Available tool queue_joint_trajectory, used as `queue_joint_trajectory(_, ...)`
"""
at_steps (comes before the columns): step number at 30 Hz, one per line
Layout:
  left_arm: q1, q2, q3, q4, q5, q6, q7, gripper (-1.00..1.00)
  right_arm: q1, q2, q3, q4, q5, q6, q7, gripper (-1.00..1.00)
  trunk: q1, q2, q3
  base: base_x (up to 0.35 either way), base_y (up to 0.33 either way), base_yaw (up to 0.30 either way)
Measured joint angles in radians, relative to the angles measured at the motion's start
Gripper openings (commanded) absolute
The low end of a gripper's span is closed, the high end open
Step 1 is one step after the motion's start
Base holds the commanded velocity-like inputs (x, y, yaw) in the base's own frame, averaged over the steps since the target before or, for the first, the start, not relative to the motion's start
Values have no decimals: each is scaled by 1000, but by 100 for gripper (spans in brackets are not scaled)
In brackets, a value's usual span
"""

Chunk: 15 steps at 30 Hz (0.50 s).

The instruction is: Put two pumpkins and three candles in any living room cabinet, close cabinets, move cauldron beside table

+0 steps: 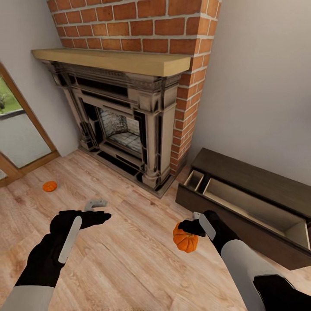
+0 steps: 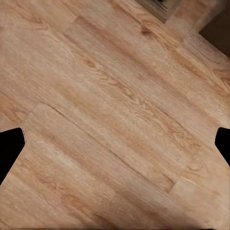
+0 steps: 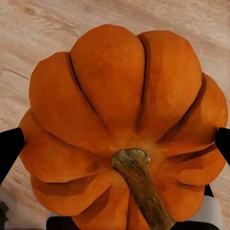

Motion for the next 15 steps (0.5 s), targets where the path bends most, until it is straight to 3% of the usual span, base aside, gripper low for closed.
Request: queue_joint_trajectory(15, 0, 0, 0, 1, 0, 0, 0, 100, 0, 1, 2, 0, 0, 0, 0, -100, 0, 0, -19, 0, 0, 202)
